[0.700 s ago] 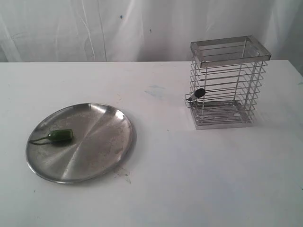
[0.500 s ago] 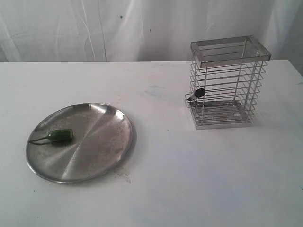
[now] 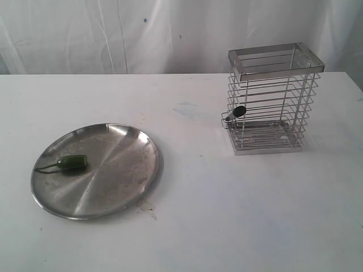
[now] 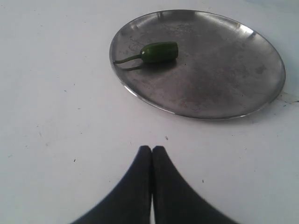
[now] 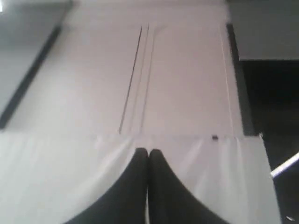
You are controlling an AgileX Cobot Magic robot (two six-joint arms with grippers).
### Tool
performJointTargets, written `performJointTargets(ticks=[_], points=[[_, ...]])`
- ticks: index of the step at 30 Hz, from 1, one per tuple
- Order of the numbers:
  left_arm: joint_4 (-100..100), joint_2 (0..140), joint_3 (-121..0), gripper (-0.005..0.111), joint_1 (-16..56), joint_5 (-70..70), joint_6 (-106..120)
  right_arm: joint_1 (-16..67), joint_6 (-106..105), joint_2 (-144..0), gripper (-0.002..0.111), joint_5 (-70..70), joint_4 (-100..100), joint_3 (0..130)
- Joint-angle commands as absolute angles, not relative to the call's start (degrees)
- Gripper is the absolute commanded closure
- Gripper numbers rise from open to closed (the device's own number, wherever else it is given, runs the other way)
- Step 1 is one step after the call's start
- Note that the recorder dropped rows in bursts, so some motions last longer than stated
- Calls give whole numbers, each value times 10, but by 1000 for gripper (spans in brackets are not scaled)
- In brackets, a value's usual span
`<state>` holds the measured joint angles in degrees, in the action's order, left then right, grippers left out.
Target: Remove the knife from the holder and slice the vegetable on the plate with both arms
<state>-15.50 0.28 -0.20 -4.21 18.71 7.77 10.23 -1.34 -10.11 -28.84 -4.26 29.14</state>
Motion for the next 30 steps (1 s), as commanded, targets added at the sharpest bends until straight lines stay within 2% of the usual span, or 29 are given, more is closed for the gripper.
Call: performJointTargets(ticks=[1, 7, 12, 14, 19, 30], points=[[-159, 0, 0, 107, -39, 189, 77, 97, -219, -199, 108, -82, -49, 307], [-159, 0, 0, 107, -39, 189, 77, 97, -278, -345, 108, 57, -47, 307], [-159, 0, 0, 107, -39, 189, 77, 97, -126, -461, 108, 163, -47, 325], [-159, 0, 0, 107, -39, 189, 77, 97, -57, -519, 108, 246, -47, 353], [-159, 0, 0, 107, -39, 189, 77, 97, -43, -654, 108, 442, -17, 430], [-159, 0, 0, 107, -39, 189, 77, 97, -282, -834, 108, 624, 322, 560]])
